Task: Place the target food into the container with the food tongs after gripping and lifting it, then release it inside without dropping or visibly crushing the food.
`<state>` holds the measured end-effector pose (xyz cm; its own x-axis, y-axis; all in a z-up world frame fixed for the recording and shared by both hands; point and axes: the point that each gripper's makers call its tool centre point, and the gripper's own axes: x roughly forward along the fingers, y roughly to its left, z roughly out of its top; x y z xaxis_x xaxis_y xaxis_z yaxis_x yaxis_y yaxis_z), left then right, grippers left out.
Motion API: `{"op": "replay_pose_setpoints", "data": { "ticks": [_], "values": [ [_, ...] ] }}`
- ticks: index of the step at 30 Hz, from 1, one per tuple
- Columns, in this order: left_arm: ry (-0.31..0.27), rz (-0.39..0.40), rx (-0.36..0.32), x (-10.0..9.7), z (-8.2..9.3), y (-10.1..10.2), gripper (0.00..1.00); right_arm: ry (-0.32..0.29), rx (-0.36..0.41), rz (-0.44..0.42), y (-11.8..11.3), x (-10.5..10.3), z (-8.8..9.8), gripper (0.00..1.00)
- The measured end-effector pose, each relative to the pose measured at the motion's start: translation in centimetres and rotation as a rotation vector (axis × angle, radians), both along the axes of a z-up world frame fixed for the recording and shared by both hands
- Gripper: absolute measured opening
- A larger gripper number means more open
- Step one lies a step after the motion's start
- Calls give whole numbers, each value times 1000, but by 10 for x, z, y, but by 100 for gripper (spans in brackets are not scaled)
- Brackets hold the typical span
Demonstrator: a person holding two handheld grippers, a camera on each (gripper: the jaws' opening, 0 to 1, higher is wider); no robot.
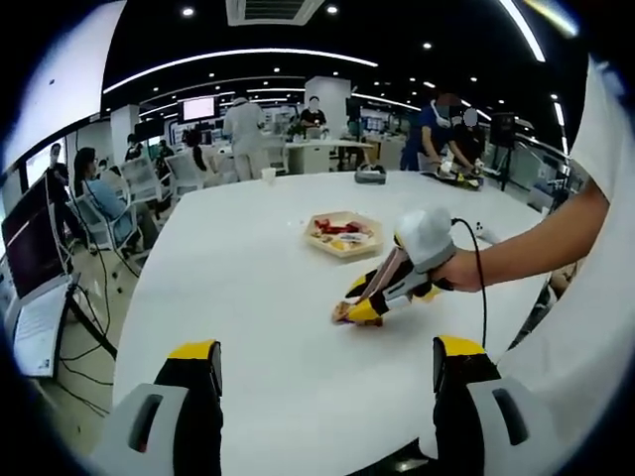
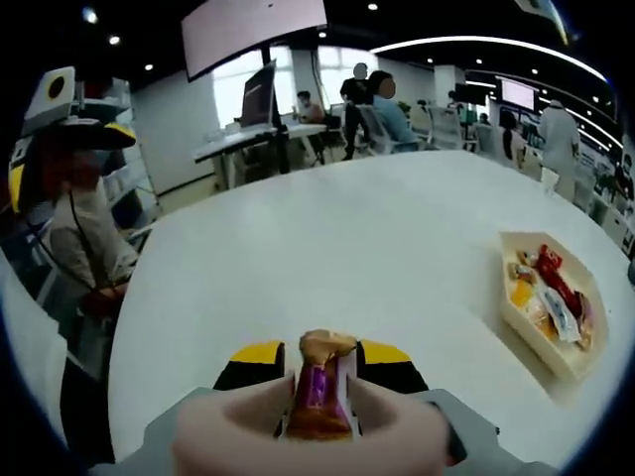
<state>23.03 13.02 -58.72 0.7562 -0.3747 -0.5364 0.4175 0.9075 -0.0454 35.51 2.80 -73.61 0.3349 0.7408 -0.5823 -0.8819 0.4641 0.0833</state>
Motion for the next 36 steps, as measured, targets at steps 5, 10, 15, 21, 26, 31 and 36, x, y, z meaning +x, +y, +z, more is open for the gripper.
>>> {"op": "replay_pose_setpoints", "data": {
  "ticks": [5,10,15,21,26,31,36],
  "values": [
    [13,2,22,-2,1,1,88,-61,-20,26,0,2,1,24],
    [16,-6,25,1,2,-6,87,-80,-21,49,1,1,1,20],
    [14,-22,25,6,4,-13,87,-70,-20,44,1,2,0,20],
    [3,-28,25,10,9,-14,88,-48,-12,34,1,5,1,20],
    [2,-30,27,10,9,-14,88,-45,-10,35,0,7,5,20],
    [1,-27,23,9,9,-13,87,-42,15,13,-3,10,13,20],
    [2,-32,20,8,7,-12,87,-45,31,-11,-9,13,20,20]
  ]
}}
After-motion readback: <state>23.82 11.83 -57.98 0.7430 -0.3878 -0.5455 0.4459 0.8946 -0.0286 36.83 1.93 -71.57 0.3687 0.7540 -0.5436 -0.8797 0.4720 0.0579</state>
